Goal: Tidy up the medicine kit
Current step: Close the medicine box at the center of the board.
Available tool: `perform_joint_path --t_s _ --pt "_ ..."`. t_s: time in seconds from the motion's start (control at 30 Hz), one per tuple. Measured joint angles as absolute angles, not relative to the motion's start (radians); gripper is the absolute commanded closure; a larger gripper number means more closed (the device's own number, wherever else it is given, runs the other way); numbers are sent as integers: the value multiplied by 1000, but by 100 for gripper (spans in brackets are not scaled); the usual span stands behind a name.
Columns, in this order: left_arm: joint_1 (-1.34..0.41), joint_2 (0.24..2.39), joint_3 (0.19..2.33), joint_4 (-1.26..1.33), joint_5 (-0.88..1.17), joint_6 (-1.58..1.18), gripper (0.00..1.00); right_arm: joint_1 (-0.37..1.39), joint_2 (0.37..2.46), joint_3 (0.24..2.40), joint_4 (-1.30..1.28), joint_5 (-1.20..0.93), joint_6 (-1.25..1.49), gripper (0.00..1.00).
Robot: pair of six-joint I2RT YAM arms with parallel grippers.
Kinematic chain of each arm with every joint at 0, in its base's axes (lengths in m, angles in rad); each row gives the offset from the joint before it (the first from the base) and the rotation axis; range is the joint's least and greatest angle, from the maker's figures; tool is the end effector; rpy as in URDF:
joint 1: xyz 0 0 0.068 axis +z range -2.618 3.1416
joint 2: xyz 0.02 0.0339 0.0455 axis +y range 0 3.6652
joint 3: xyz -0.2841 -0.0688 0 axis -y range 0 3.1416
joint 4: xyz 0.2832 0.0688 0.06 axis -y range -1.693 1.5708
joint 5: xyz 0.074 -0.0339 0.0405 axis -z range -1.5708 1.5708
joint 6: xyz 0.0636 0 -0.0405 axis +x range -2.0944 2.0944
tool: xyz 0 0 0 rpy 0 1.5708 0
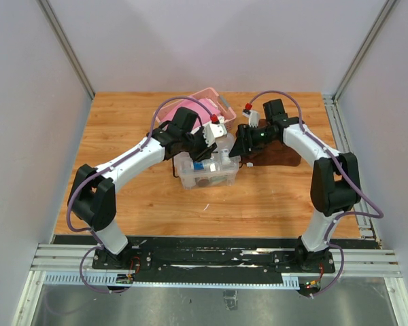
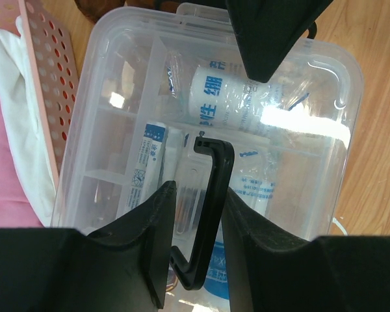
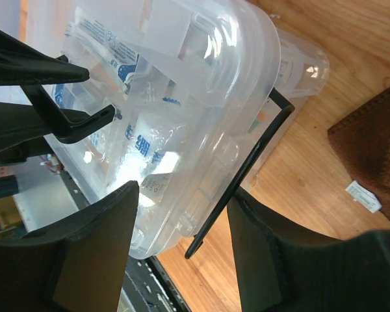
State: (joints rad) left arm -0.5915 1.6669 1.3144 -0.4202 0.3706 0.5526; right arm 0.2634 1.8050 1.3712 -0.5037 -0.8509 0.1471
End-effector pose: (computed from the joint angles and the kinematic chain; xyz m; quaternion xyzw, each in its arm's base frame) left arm 0.3434 -0.2584 0.2618 0.5505 0.7227 -0.1772 0.3785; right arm 0.4092 0.1599 0.2318 -0.1786 0.8566 0.4418 0.1977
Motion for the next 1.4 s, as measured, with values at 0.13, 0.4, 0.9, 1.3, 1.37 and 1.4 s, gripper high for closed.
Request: perform_joint_path --t_s 0.13,0.4,0.9,1.3,1.37,1.4 --pt "-591 1667 1314 -419 371 553 63 282 1792 1388 -530 -784 117 36" --pt "-591 1667 1314 -419 371 553 63 290 1792 1412 -568 -726 98 39" --pt "-591 1667 1314 -419 371 553 63 377 1734 1439 -613 -501 45 45" --pt "-591 1665 1311 -415 371 553 63 427 1700 1444 -620 -363 3 57" --pt "-591 1665 1309 -413 371 553 63 427 1700 1444 -620 -364 1 57" --pt "-591 1664 1308 -413 371 553 63 427 1700 1444 -620 -367 0 57"
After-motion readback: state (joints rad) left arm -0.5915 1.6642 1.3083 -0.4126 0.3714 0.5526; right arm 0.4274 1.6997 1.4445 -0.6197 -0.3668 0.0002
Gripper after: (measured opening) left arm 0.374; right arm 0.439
